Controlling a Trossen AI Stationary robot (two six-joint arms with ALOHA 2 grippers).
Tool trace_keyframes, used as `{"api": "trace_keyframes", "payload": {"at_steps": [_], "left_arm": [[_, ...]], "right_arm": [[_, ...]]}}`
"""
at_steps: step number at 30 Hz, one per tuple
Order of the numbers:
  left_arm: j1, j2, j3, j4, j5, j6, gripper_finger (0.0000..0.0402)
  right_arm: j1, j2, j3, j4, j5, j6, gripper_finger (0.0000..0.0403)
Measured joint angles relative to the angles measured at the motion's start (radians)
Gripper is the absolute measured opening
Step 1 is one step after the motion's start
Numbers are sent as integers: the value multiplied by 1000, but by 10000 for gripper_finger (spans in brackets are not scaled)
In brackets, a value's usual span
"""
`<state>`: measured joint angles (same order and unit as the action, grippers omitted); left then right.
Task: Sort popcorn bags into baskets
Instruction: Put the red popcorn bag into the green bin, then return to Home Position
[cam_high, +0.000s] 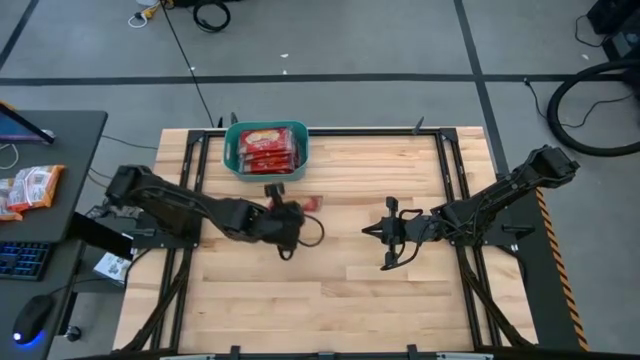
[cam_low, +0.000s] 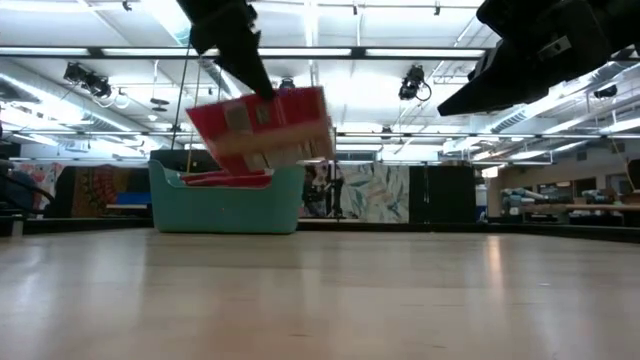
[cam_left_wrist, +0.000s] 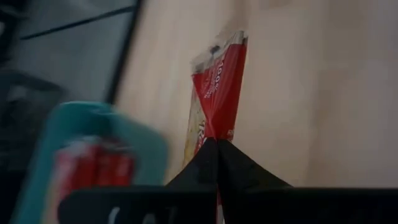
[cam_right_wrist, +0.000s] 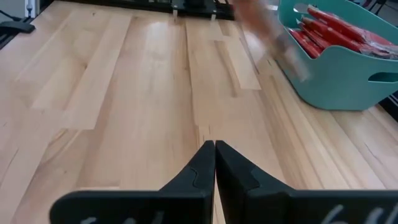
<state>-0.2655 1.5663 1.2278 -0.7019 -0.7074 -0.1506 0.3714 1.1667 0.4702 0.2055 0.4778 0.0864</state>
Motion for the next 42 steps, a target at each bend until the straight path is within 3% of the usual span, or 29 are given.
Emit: {"api": "trace_keyframes", "payload": {"at_steps": [6,14,20,27,33,42], "left_arm": [[76,-92,1,-90,-122,58,1],[258,-95,-14,-89,-181,243,0],[454,-94,-142,32,-119,367,0],[616,-94,-295,319,-19,586,0],[687,-94,-349,418,55,705,14],[682,-130,-351,393,80,655,83]], "right_arm": [[0,0,0,2,0,0,18],[0,0,0,6,0,-3,18],[0,0,0,4,-6,-1,18],[0,0,0,3,-7,-2,18],[0,0,0,3,-7,-1,18],[0,0,0,1,-8,16,18]]}}
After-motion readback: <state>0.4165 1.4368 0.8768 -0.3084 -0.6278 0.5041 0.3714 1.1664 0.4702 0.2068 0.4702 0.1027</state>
